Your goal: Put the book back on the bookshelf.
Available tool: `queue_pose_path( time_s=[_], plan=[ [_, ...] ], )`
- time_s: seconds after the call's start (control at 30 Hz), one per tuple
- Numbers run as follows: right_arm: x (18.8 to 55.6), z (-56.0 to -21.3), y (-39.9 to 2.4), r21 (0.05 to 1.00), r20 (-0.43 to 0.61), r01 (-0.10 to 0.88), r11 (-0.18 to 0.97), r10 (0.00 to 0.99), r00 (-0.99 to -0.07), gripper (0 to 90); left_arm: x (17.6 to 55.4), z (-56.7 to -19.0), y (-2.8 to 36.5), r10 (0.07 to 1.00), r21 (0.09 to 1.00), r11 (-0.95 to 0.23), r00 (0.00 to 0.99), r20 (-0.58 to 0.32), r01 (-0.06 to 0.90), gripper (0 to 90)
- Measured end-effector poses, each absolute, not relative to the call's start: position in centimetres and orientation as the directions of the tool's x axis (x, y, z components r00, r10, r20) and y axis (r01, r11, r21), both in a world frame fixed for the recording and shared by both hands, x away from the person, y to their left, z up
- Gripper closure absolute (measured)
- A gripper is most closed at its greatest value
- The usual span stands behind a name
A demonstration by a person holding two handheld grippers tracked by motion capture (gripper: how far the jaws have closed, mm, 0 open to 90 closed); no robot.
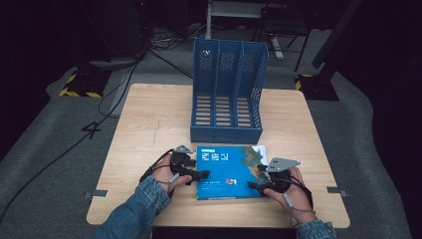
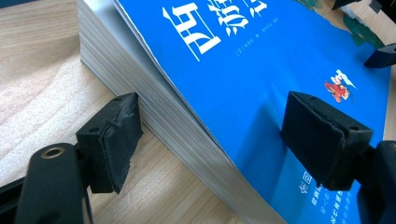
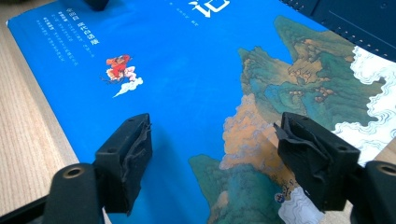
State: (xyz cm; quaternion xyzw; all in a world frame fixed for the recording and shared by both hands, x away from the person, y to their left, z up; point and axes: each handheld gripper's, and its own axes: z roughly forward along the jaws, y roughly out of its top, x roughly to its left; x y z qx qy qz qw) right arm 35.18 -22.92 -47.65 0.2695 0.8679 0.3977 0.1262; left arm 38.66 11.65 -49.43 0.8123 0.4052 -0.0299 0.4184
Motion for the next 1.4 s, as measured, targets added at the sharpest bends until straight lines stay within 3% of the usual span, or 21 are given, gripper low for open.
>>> queue_pose_path(
  time_s=[0.17,0.73,0.9,1.4],
  plan=[
    [35.2,-47.9,-23.0,0.776,-0.002,0.358,0.519,0.57,-0.822,26.7,38.6,-49.0,11.8,0.648,0.659,-0.32,0.664,-0.372,0.681,27.2],
    [35.1,-48.2,-23.2,0.794,-0.003,0.347,0.499,0.575,-0.818,26.7,38.0,-46.5,12.1,0.598,0.737,-0.401,0.765,-0.238,0.544,52.3],
    [35.1,-48.3,-23.2,0.799,-0.003,0.344,0.492,0.577,-0.817,26.7,37.9,-46.2,11.9,0.568,0.751,-0.442,0.801,-0.188,0.49,51.7],
    [35.0,-48.6,-23.2,0.813,-0.002,0.337,0.474,0.582,-0.813,26.7,38.0,-46.6,11.7,0.583,0.704,-0.337,0.726,-0.365,0.625,50.9]
  ],
)
